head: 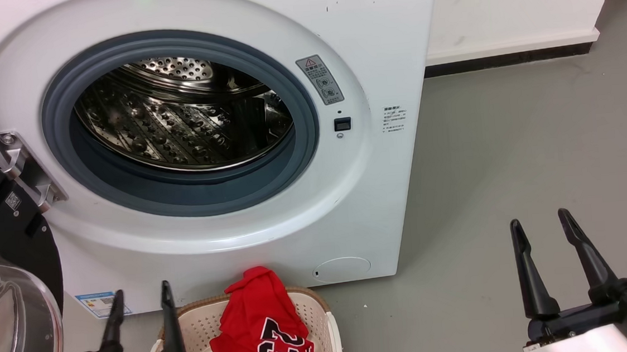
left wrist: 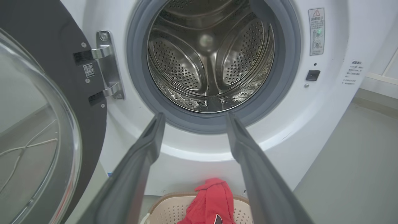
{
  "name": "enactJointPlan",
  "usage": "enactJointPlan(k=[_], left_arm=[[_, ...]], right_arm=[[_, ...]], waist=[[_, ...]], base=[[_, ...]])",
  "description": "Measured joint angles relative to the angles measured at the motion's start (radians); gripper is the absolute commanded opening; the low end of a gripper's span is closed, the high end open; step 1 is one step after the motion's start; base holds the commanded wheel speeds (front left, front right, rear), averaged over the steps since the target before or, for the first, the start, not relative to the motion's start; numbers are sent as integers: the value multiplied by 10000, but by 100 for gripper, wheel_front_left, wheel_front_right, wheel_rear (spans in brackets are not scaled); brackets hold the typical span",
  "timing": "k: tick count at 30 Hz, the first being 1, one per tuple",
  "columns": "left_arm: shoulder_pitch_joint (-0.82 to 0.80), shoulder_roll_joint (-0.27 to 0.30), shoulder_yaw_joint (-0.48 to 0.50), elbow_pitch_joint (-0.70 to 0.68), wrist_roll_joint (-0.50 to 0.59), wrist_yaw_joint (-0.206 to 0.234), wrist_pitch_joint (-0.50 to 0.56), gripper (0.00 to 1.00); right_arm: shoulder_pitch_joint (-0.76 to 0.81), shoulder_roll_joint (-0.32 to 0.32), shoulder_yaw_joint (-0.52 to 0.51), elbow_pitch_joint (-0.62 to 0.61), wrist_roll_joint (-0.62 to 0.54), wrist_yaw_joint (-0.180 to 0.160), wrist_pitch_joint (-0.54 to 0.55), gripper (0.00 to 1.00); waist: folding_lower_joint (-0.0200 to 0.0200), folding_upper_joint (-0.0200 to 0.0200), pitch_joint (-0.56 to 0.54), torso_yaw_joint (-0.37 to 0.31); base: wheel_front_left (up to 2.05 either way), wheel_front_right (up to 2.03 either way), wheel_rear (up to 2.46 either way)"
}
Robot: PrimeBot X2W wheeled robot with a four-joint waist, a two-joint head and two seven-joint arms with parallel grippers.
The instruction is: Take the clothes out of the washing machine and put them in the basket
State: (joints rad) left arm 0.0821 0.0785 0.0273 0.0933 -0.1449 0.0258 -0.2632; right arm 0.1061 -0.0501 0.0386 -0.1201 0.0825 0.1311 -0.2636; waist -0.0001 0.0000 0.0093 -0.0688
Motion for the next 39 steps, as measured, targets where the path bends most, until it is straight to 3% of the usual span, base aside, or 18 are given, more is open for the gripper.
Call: enactJointPlan(k=[10,31,32,39], left_arm=[[467,-238,510,-911,554,-127,0,100],[520,-274,508,-646,734,40,2,100],[519,-274,516,-644,736,69,0,0],[612,-339,504,15,537,79,169,0]], right_arm=[[73,0,-196,-13,228,0,2,100],[137,0,-136,334,309,0,2,100],[137,0,-127,337,309,0,2,0],[267,4,-111,907,506,0,56,0]], waist=[[1,0,18,33],[1,0,61,24],[1,0,62,29],[1,0,62,36]], base=[[0,0,0],[0,0,0],[0,0,0],[0,0,0]])
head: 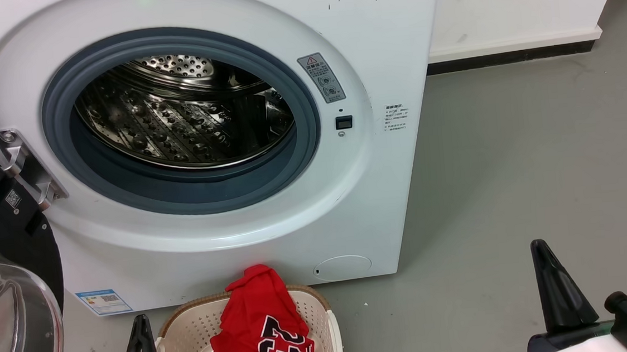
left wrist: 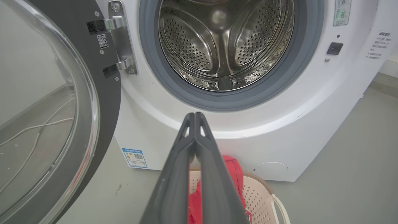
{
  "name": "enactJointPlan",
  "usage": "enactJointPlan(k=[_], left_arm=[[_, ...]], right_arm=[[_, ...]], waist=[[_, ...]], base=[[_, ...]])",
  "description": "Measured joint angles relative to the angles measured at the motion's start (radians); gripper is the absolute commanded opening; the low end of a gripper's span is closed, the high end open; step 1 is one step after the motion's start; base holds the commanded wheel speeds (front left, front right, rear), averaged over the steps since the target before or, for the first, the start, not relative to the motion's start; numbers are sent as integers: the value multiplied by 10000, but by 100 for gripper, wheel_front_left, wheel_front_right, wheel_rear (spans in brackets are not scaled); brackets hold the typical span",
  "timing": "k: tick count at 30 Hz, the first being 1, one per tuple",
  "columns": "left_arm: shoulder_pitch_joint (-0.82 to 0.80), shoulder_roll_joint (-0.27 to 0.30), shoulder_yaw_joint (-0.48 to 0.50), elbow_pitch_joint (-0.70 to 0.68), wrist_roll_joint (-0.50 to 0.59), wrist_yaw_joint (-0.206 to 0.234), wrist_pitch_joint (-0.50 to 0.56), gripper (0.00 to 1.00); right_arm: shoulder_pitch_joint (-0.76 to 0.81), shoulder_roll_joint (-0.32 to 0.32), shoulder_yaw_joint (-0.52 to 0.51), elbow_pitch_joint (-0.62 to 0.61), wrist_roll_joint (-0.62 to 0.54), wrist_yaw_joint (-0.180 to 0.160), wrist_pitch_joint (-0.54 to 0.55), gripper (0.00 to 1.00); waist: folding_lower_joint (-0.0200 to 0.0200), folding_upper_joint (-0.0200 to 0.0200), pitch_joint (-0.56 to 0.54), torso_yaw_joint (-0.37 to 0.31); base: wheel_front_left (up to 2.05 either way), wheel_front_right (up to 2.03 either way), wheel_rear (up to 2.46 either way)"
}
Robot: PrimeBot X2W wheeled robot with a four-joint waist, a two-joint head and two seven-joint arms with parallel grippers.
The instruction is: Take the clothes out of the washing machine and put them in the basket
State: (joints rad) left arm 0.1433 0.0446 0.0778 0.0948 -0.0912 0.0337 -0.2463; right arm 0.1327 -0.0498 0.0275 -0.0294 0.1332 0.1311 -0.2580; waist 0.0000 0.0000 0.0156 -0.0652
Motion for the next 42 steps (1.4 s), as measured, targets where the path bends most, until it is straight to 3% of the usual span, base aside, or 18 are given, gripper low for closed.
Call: enactJointPlan(k=[18,42], left_arm=[[-459,0,65,366,-3689,-399,859,0],[-1087,6,157,727,-7357,-779,1735,0]], right_arm=[[-391,-180,-17,658,3841,0,662,0],[-983,-307,-184,1294,7557,-2,1400,0]], waist=[[1,0,-19,100],[1,0,-43,225]], base=[[0,0,0],[0,0,0]])
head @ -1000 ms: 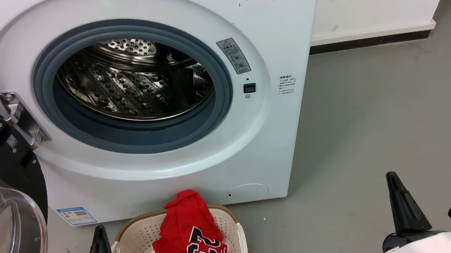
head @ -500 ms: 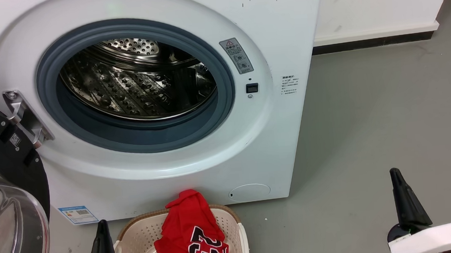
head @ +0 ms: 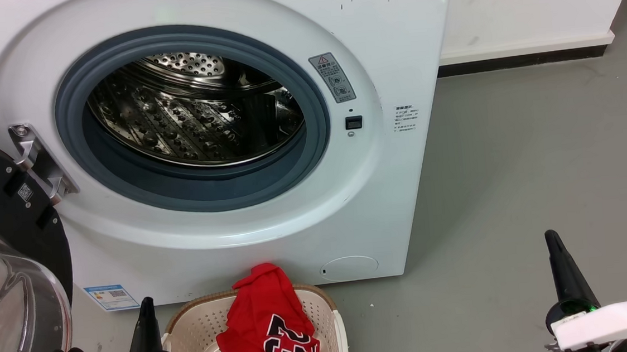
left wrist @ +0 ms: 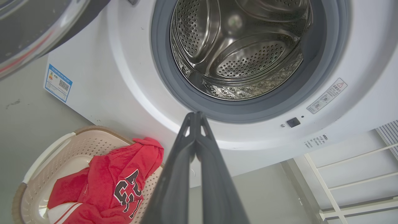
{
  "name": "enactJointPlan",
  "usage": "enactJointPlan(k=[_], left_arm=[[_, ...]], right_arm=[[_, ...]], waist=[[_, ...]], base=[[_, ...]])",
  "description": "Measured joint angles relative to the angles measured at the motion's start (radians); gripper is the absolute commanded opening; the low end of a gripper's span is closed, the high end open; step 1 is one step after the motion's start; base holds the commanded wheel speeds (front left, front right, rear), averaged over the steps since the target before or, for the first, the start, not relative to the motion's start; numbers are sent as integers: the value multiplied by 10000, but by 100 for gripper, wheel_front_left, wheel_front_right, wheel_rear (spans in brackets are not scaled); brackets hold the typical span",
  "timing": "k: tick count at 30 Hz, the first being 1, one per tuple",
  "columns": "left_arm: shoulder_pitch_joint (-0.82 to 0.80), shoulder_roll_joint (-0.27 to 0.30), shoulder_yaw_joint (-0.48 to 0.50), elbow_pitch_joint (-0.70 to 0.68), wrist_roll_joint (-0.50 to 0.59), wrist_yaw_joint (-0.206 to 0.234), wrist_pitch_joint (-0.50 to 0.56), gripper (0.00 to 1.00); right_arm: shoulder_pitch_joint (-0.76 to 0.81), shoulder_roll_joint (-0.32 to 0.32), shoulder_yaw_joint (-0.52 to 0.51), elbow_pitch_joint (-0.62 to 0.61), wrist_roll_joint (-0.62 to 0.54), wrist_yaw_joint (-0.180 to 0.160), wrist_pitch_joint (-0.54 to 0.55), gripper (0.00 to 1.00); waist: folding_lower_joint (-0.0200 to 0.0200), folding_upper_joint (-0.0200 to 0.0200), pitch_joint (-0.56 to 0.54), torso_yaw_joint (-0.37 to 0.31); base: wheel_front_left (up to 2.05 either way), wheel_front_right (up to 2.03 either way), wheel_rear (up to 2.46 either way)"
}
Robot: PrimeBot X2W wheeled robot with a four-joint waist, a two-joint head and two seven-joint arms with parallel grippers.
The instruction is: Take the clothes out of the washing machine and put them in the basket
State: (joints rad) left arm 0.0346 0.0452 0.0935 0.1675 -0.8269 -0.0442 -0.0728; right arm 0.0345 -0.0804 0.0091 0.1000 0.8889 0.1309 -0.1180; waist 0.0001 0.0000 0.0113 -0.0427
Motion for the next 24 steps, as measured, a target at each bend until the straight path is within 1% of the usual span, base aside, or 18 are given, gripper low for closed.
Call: enactJointPlan(k=[24], left_arm=[[-511,12,75,293,-2886,-293,694,0]], right_arm=[[-496,-44,-230,523,2828,0,675,0]], waist=[[0,0,-24,125]], base=[[0,0,0]])
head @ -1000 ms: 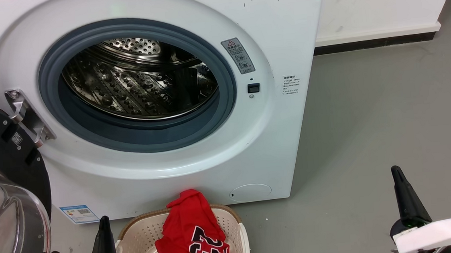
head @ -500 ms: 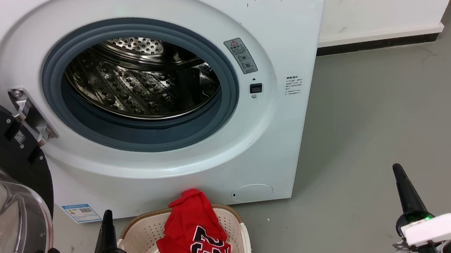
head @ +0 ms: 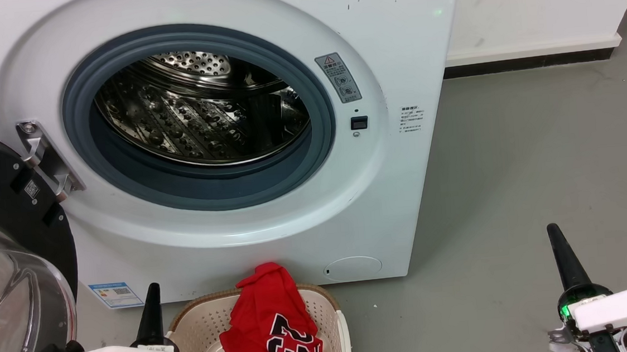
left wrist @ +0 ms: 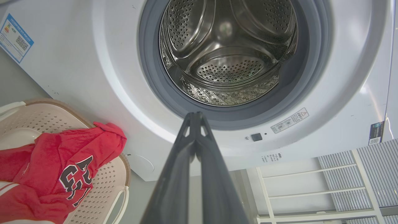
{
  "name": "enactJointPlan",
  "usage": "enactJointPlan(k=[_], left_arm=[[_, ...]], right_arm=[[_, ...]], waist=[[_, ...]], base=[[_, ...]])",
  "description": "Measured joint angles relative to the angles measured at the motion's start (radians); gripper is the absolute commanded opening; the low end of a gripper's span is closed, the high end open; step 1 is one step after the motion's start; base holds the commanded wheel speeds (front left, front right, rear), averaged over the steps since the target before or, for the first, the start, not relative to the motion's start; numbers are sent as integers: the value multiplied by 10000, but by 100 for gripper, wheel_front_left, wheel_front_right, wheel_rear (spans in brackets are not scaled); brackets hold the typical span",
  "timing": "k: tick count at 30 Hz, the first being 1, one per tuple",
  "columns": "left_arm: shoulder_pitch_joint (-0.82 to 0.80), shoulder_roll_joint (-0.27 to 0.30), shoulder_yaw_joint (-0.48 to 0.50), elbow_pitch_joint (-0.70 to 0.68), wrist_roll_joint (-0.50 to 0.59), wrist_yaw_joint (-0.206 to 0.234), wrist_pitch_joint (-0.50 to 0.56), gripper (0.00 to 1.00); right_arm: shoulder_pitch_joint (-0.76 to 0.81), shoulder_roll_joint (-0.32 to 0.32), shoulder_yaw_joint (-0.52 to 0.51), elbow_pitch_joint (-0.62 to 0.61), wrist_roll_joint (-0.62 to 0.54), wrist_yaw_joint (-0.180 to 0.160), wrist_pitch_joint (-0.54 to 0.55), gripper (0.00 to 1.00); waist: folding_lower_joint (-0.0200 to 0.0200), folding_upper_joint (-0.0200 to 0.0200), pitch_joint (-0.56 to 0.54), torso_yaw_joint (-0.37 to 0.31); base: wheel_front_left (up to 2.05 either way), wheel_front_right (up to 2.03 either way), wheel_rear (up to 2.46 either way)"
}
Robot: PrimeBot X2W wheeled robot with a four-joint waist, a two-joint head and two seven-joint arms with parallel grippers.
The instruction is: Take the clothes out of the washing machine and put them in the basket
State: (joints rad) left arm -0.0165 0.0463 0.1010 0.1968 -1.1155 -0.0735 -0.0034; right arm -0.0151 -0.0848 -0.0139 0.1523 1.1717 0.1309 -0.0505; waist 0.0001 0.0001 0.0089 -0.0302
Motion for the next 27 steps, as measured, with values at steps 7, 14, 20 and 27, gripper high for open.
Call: enactJointPlan(k=[7,14,20,27], left_arm=[[-113,4,13,65,-731,-63,173,0],[-246,8,31,140,-1421,-157,330,0],[-352,10,44,201,-2065,-236,466,0],[-463,12,59,259,-2675,-320,625,0]], right_arm=[[-114,-2,-75,127,715,0,176,0],[-232,-2,-144,255,1379,0,368,0],[-335,-2,-217,376,1994,0,518,0],[-452,0,-291,481,2573,0,692,0]], waist=[[0,0,-7,37],[-1,0,-14,73],[-1,0,-21,110],[-1,0,-28,146]], base=[[0,0,0],[0,0,0],[0,0,0],[0,0,0]])
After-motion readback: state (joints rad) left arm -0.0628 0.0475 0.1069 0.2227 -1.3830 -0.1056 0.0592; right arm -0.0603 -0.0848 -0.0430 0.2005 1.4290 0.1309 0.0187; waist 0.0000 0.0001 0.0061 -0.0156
